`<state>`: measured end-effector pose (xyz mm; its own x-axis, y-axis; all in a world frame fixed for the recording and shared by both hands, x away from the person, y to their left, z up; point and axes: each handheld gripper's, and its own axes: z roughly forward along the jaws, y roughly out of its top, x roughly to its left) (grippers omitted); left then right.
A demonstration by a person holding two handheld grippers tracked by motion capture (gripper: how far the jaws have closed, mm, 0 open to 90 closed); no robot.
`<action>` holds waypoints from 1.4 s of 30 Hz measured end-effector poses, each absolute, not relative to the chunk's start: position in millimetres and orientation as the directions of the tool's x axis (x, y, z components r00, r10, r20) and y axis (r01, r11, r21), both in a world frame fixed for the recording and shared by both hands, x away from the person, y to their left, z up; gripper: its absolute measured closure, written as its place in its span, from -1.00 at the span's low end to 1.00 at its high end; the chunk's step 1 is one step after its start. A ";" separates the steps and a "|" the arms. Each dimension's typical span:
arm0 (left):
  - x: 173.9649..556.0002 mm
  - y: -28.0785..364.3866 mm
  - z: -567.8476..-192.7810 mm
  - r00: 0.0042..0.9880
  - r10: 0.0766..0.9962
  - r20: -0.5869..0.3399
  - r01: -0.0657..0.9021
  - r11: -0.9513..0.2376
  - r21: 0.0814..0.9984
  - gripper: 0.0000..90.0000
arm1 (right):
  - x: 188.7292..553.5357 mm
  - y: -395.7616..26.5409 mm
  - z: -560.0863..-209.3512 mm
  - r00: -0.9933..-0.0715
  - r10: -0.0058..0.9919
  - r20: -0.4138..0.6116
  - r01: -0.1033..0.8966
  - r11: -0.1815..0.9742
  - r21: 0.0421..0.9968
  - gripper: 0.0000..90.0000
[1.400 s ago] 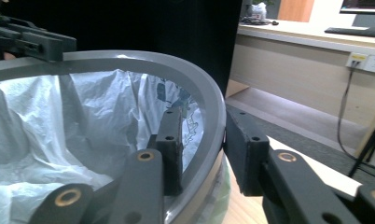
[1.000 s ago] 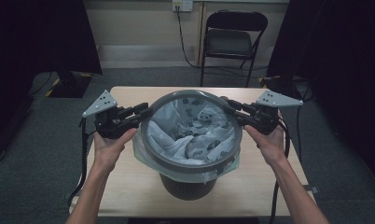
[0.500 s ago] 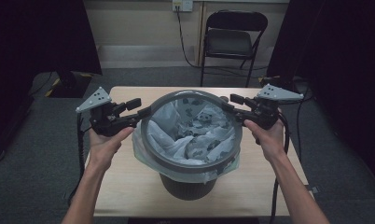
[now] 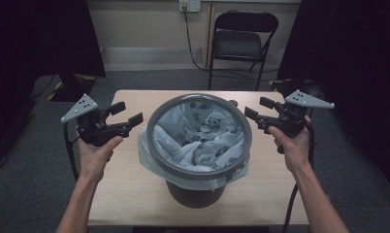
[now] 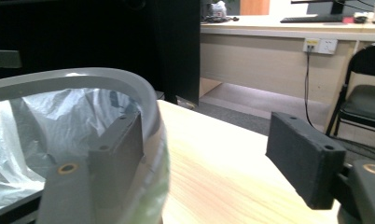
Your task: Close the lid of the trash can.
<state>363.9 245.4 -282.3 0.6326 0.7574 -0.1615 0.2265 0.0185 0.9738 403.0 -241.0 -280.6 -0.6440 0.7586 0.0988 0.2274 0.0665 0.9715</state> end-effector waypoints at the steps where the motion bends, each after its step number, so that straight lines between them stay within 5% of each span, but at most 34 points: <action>1: 363.3 246.5 -282.9 0.631 0.760 -0.159 0.224 0.018 0.974 -0.64 | 402.7 -244.6 -282.6 -0.638 0.763 0.105 0.232 0.061 0.971 -0.45; 18: 347.6 268.7 -331.8 0.526 0.848 -0.061 0.291 -0.112 0.950 -0.65 | 392.9 -279.0 -322.0 -0.558 0.813 0.167 0.310 0.018 0.951 -0.60; 35: 313.6 260.3 -392.1 0.503 0.854 -0.136 0.421 -0.105 0.901 -0.65 | 370.6 -279.0 -373.2 -0.523 0.832 0.185 0.391 0.041 0.920 -0.65; 42: 314.7 241.5 -424.2 0.508 0.857 -0.092 0.468 -0.184 0.865 -0.65 | 360.4 -276.4 -400.8 -0.504 0.843 0.187 0.442 0.065 0.895 -0.65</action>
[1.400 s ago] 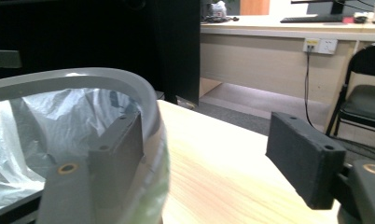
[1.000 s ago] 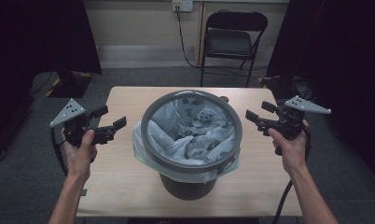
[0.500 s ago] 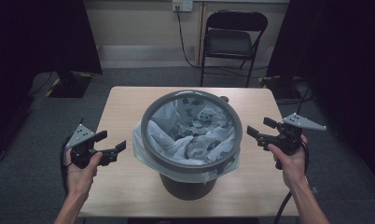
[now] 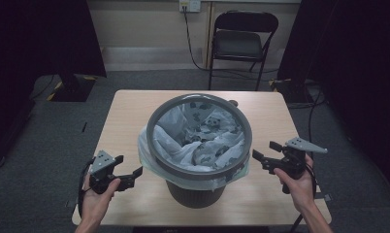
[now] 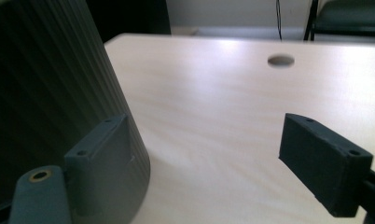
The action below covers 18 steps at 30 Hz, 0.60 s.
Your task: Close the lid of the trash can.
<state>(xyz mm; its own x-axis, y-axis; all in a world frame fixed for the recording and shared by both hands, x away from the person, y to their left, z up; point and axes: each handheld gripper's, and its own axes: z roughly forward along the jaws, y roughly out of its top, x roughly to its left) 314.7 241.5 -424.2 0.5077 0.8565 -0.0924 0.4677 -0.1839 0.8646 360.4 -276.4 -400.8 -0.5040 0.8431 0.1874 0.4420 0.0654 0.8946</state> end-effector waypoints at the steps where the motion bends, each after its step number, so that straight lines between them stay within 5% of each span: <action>1: 315.3 240.1 -427.2 0.511 0.856 -0.082 0.471 -0.199 0.860 -0.65 | 358.6 -275.5 -407.9 -0.504 0.844 0.183 0.457 0.080 0.886 -0.65; 18: 332.6 225.6 -482.3 0.517 0.856 -0.024 0.596 -0.340 0.728 -0.64 | 358.9 -269.3 -473.3 -0.480 0.876 0.058 0.575 0.263 0.775 -0.64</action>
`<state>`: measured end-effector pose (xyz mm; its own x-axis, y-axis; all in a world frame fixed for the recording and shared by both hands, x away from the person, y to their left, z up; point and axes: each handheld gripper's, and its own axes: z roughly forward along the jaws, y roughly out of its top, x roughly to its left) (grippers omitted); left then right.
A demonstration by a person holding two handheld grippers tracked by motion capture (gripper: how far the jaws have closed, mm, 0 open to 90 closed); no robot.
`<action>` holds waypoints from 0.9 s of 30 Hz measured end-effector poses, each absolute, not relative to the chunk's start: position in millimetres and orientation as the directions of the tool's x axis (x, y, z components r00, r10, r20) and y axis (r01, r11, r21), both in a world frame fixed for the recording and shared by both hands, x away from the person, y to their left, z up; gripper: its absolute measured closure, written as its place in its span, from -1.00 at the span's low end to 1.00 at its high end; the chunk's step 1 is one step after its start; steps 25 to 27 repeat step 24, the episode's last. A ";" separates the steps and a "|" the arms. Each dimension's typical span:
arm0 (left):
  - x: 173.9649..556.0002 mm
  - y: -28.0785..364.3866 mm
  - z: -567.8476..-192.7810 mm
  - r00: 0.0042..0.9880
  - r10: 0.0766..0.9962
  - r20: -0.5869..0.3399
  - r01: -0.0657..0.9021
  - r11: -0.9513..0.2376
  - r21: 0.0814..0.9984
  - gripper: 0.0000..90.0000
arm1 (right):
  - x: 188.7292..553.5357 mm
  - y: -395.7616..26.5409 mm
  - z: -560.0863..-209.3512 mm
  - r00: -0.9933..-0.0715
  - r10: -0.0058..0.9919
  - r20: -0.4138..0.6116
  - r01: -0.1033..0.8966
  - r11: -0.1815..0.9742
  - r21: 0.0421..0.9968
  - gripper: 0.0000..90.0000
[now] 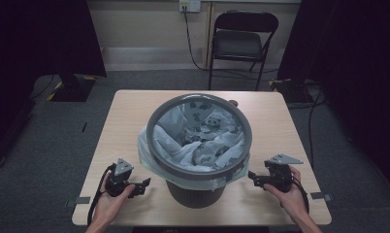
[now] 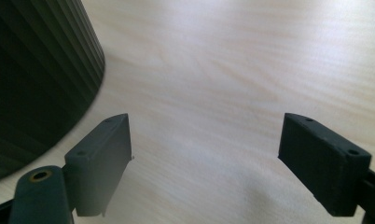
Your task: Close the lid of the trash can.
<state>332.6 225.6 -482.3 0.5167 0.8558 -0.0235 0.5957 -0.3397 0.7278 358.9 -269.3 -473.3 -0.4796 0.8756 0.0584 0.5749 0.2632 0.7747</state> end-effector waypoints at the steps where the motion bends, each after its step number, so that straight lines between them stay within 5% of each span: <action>1: 333.6 225.1 -484.4 0.519 0.855 -0.014 0.599 -0.352 0.720 -0.64 | 360.3 -268.8 -476.7 -0.471 0.880 0.051 0.584 0.268 0.766 -0.64; 12: 340.9 227.6 -497.7 0.471 0.882 -0.010 0.629 -0.328 0.705 -0.69 | 367.5 -270.9 -493.5 -0.412 0.911 0.007 0.649 0.288 0.704 -0.65; 27: 343.2 229.0 -502.1 0.470 0.883 -0.004 0.611 -0.322 0.723 -0.86 | 367.2 -269.5 -500.4 -0.400 0.917 -0.008 0.620 0.277 0.734 -0.74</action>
